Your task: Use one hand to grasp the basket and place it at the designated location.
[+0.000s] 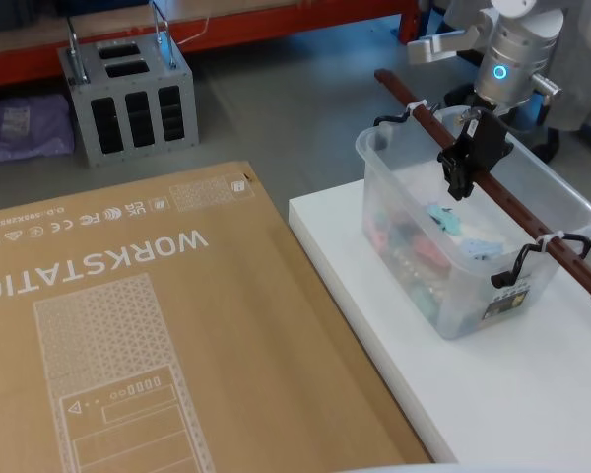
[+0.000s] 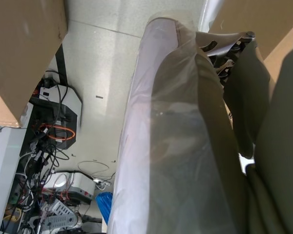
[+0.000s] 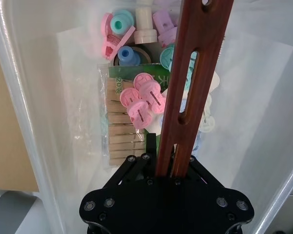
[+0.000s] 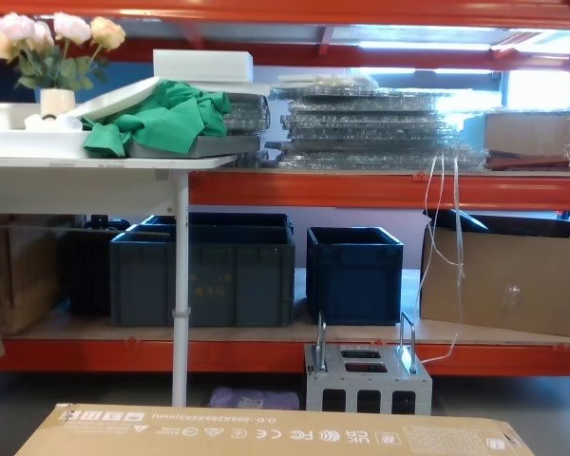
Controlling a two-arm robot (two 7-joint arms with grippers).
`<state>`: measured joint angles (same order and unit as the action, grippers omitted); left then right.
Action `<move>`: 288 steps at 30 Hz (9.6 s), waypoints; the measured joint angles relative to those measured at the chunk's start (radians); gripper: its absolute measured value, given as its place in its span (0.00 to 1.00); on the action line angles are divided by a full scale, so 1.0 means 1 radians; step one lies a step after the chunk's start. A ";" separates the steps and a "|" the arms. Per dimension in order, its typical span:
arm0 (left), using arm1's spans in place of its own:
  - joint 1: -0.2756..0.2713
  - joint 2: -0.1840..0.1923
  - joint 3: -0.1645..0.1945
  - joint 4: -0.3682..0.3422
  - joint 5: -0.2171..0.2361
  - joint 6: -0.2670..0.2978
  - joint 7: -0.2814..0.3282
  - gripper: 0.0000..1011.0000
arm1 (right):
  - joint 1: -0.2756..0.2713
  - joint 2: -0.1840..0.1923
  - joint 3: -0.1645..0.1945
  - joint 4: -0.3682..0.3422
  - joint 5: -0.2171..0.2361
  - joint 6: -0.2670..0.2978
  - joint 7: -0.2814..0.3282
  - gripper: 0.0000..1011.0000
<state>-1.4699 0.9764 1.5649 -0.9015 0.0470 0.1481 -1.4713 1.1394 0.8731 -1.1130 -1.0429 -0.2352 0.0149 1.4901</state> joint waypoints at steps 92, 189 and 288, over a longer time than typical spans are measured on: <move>0.000 0.000 0.000 0.000 0.000 0.000 0.000 0.00 | 0.158 -0.027 0.022 -0.082 0.014 -0.134 0.078 0.00; 0.000 0.000 0.000 0.000 0.000 0.000 0.000 0.00 | 0.280 -0.265 -0.256 -0.236 0.049 -0.495 0.055 0.00; 0.000 0.000 0.000 0.000 0.000 0.000 0.000 0.00 | 0.334 -0.385 -0.479 -0.394 -0.035 -0.533 -0.122 0.00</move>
<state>-1.4699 0.9764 1.5649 -0.9015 0.0470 0.1481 -1.4713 1.4730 0.4879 -1.5924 -1.4365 -0.2701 -0.5178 1.3684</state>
